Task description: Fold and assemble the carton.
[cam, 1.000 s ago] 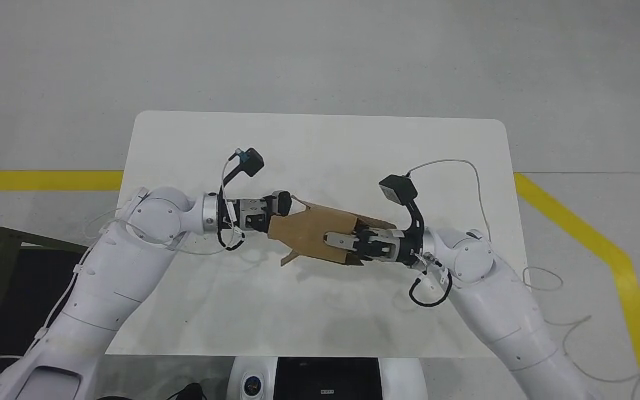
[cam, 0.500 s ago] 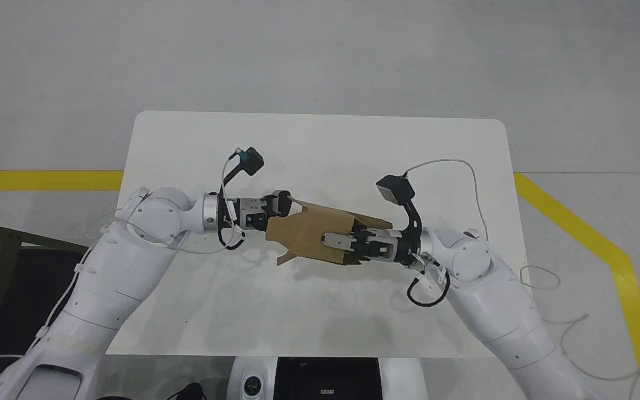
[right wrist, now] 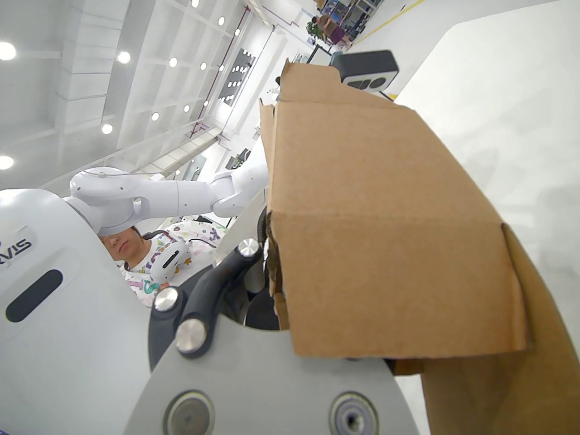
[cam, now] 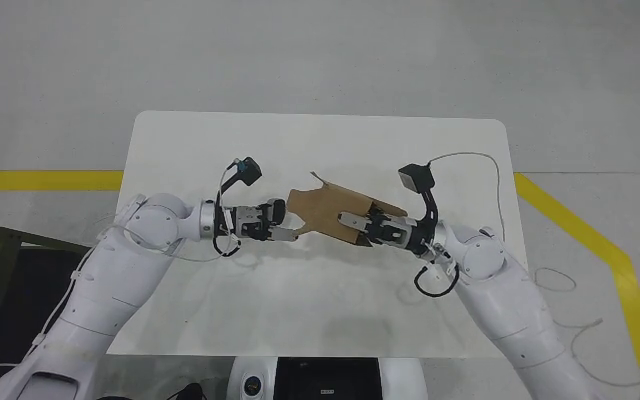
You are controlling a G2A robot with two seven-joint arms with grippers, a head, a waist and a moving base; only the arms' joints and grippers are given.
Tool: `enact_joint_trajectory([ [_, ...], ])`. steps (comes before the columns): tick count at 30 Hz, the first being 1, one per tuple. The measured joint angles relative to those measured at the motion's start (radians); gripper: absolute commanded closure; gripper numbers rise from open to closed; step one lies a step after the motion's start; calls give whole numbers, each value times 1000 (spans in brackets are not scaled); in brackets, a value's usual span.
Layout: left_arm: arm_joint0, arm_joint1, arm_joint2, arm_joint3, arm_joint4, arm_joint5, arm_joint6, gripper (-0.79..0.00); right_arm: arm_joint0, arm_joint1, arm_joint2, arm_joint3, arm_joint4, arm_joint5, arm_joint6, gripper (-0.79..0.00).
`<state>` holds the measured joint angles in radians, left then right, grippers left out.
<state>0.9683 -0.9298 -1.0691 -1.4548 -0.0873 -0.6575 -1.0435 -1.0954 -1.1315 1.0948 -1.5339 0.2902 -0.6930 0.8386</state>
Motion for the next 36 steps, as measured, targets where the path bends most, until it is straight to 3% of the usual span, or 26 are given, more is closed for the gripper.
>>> enact_joint_trajectory([
  [7, 26, 8, -17, -45, -28, 16, -12, -785, -4, -3, -11, -11, -42, 11, -35, 0],
  [17, -7, 5, -22, -11, -27, 21, 7, -785, 2, -8, -52, -25, -21, 23, 16, 0],
  [36, -14, 2, -3, -27, -50, 22, -6, -785, 27, -17, -91, -1, 4, 11, 44, 0],
])
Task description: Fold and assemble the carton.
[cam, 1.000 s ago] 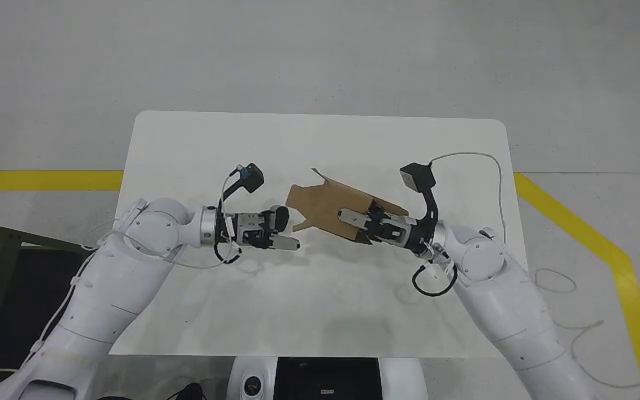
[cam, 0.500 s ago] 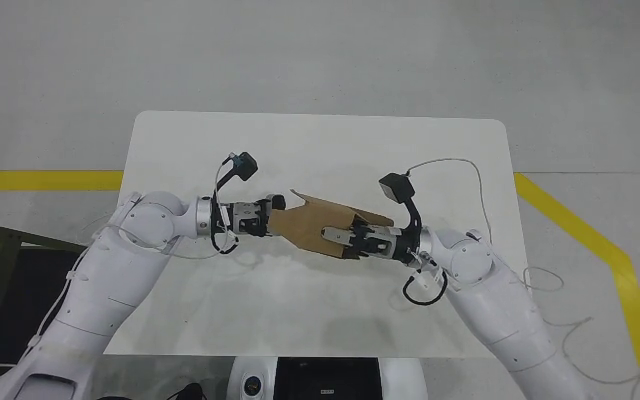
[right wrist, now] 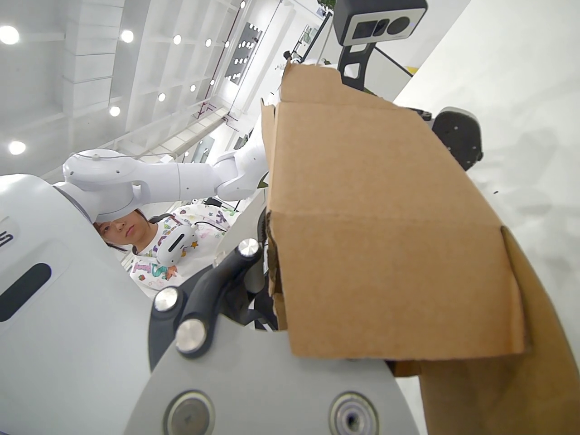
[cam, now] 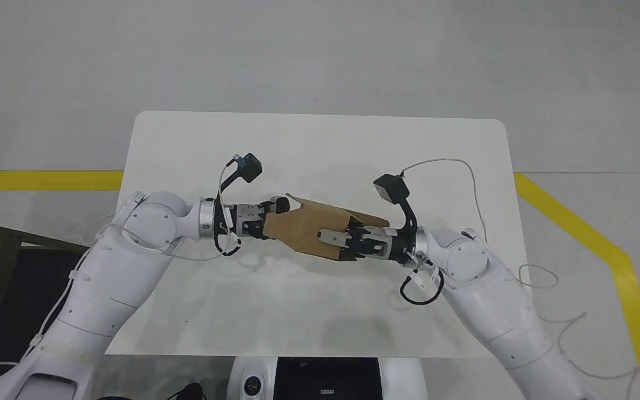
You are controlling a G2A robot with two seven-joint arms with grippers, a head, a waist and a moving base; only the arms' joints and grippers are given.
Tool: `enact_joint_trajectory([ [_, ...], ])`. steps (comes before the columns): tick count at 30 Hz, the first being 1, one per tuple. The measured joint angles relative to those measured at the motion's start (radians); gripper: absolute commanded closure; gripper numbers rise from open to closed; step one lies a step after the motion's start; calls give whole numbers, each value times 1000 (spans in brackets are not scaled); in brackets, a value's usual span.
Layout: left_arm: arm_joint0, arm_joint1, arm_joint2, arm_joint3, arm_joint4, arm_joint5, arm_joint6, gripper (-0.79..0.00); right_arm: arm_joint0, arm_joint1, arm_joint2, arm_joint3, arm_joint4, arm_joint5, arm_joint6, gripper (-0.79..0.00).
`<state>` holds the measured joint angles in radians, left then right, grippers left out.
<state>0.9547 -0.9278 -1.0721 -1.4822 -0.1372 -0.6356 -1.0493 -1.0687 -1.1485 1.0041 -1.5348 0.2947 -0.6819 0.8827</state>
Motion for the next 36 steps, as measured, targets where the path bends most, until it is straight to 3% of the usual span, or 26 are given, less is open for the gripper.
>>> enact_joint_trajectory([
  [13, -20, 6, -34, 76, 35, 0, 26, -785, -73, 25, 48, -20, 41, 50, 104, 0],
  [21, -37, 2, -30, 95, 66, 2, 67, -785, -94, 28, 18, -61, 71, 84, 170, 0],
  [29, -37, -6, -5, 62, 32, -1, 66, -785, -58, 11, -45, -27, 65, 75, 148, 0],
  [36, -26, -2, -12, 54, 13, -8, 39, -785, -51, 11, -26, 0, 33, 61, 94, 0],
])
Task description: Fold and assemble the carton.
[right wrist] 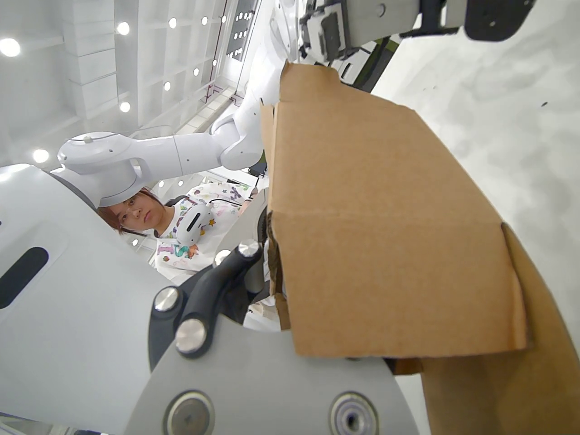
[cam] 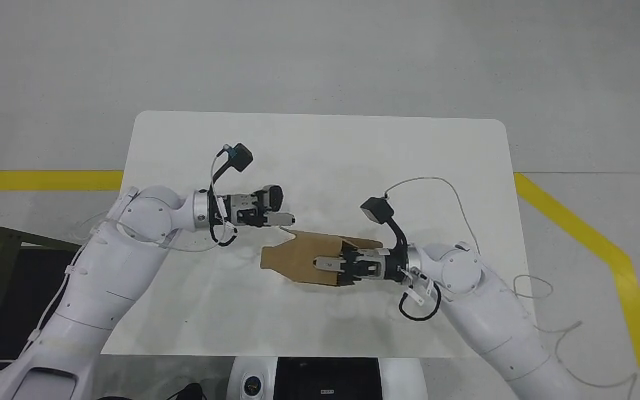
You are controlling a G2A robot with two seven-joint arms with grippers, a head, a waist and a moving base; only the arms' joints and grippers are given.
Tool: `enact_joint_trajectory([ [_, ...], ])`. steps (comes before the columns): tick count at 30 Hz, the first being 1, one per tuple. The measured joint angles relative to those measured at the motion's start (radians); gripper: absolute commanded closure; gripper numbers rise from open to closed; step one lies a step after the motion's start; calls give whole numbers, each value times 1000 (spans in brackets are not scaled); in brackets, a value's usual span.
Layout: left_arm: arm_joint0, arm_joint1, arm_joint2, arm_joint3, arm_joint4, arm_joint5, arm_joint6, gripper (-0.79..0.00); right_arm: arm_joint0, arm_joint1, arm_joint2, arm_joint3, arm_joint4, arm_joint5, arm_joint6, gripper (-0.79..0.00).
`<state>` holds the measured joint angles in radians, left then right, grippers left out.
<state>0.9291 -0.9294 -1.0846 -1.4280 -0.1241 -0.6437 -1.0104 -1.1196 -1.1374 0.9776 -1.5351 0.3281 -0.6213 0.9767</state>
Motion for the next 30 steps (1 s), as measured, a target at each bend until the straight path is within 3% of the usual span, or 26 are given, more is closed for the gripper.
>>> enact_joint_trajectory([
  [30, 26, 4, 4, -54, -22, 13, -27, -785, 4, -4, 6, -17, -39, -6, -75, 0],
])
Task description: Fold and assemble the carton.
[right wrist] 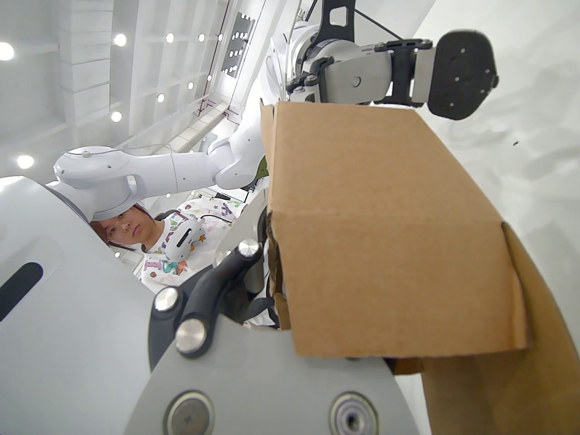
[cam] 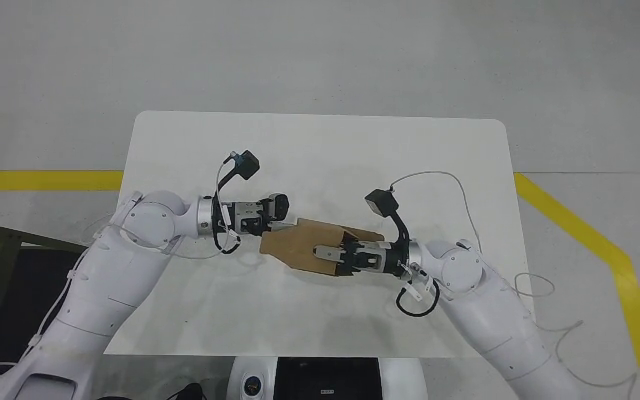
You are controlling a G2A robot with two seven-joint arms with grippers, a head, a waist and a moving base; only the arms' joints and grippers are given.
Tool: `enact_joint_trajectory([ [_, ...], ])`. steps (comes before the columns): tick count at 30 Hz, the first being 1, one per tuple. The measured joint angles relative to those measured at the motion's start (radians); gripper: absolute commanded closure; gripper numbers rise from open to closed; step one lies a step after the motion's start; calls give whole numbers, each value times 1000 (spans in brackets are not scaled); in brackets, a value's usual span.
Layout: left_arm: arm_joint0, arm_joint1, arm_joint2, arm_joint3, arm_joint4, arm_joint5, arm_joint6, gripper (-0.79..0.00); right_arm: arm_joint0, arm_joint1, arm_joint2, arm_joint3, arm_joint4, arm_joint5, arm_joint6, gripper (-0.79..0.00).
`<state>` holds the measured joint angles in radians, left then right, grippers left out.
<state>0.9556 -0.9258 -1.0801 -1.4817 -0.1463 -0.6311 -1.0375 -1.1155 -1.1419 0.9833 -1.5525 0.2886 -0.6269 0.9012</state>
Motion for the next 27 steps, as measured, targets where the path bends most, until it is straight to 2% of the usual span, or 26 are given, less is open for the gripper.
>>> enact_joint_trajectory([
  [16, -24, 7, -43, 58, 10, 0, 14, -785, -92, 37, 125, -30, -80, 52, 1, 0],
  [21, -17, 8, -42, 25, -2, -1, 9, -785, -97, 39, 128, -36, -94, 65, -3, 0],
  [27, -2, 10, -31, -24, 44, -49, -18, -785, -89, 37, 117, -39, -101, 69, -17, 0],
])
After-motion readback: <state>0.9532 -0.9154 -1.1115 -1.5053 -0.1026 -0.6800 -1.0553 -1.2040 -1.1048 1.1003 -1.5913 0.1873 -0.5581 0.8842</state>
